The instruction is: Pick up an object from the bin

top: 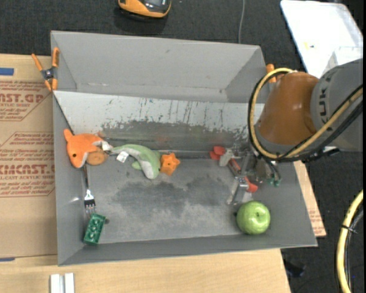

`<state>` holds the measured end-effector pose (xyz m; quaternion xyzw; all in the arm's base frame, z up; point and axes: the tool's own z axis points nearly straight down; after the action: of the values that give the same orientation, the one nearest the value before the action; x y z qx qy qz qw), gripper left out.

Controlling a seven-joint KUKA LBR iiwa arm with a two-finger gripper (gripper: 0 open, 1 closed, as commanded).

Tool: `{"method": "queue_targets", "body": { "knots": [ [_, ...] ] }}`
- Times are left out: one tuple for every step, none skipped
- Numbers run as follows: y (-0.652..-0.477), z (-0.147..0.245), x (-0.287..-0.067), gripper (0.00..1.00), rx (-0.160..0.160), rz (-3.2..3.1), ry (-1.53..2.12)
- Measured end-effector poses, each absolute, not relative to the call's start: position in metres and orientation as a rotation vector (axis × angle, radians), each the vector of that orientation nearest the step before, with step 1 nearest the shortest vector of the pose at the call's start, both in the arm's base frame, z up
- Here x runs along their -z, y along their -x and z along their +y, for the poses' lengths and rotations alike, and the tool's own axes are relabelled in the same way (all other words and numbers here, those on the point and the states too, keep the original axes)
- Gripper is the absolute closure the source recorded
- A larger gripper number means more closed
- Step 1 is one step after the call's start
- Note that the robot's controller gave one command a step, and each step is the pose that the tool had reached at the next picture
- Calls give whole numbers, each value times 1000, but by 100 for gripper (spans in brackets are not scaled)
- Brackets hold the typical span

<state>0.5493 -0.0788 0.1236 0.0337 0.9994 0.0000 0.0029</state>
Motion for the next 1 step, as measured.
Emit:
{"method": "queue_targets", "body": {
  "knots": [
    [-549, -49, -123, 0, 8, 3127, 158]
  ]
}}
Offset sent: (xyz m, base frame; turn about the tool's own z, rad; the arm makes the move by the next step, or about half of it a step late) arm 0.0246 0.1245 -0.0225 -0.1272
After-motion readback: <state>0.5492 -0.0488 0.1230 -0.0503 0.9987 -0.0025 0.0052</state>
